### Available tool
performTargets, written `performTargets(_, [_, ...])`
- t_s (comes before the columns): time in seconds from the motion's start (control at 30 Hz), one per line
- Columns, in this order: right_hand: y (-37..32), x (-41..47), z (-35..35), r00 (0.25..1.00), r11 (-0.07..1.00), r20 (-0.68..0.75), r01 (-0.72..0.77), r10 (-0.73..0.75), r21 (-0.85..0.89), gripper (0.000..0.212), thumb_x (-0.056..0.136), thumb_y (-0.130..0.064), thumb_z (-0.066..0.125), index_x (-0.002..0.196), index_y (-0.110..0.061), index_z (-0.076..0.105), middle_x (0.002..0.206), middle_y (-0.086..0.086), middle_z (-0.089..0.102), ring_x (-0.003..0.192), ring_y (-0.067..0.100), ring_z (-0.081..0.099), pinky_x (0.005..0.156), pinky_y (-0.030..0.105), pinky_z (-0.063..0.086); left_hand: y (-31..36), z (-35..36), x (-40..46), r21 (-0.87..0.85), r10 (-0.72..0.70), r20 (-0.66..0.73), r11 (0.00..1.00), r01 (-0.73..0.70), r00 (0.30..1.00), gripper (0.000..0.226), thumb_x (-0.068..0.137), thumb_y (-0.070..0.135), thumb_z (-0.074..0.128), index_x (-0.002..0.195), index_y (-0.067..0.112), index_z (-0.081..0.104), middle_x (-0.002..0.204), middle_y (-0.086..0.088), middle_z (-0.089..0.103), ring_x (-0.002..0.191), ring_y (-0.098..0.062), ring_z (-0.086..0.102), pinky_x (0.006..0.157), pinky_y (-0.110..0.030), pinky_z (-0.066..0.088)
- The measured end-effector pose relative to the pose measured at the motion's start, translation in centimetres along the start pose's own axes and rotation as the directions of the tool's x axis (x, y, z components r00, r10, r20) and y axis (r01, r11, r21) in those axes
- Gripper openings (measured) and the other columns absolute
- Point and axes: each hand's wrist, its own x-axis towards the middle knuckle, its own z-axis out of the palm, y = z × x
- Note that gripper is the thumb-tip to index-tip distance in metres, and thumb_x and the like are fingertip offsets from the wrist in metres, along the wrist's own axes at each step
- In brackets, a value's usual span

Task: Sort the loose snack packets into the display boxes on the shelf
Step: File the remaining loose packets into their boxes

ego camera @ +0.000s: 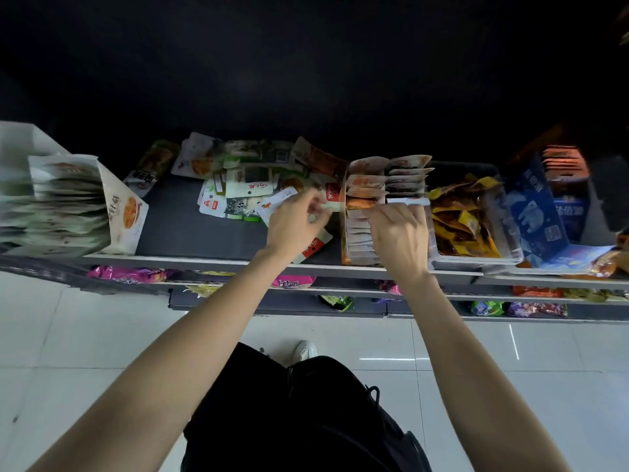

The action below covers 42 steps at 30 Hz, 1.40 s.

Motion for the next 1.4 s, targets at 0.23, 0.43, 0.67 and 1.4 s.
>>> performTargets(0.23, [-9.3,-0.4,0.2,0.866,0.916,0.497,-0.238,0.051,0.322,0.043,0.085,0.006,0.052,0.126,-0.009,0.056,0.126,0.011,0.056,0.093,0.029,0.065,0.070,0.036,0.056,-6.9,0.2,-4.8,0.042,-0.564,0.120,0.825,0.563,0.817,0.049,0.088,0.042,0.059,0.124,0.013,0.043,0.117,-0.003,0.063,0.107,-0.025,0.060,0.083,-0.037,0.050])
performTargets(0.43, [-10.4,2.2,5.4,0.587,0.986,0.797,-0.150,0.146,-0.070,0.068,0.080,0.005,0.062,0.139,-0.017,0.035,0.149,0.017,0.015,0.122,0.038,0.040,0.093,0.042,0.049,-8.2,0.6,-4.8,0.087,-0.486,0.303,0.871,0.484,0.820,0.053,0.088,0.029,0.062,0.134,0.017,0.039,0.123,-0.002,0.061,0.113,-0.025,0.057,0.088,-0.038,0.049])
performTargets(0.67, [-9.1,1.9,6.4,0.683,0.979,0.723,-0.197,0.106,0.043,0.027,0.096,-0.012,0.049,0.120,-0.016,0.060,0.130,0.009,0.048,0.110,0.032,0.052,0.082,0.037,0.052,-8.6,-0.1,-4.2,-0.043,-0.448,0.309,0.875,0.482,0.839,0.049,0.085,0.001,0.057,0.131,0.017,0.052,0.128,-0.005,0.059,0.112,-0.019,0.058,0.091,-0.029,0.047])
performTargets(1.4, [-12.6,6.8,-8.0,0.675,0.073,0.718,-0.735,0.173,0.674,0.017,0.095,-0.019,0.057,0.102,-0.003,0.057,0.091,0.005,0.072,0.078,0.016,0.070,0.062,0.025,0.057,0.9,-11.5,-7.3,0.016,0.005,-0.179,1.000,-0.002,0.984,0.030,0.082,0.028,0.071,0.108,0.017,0.061,0.103,0.007,0.067,0.083,-0.008,0.064,0.066,-0.034,0.055])
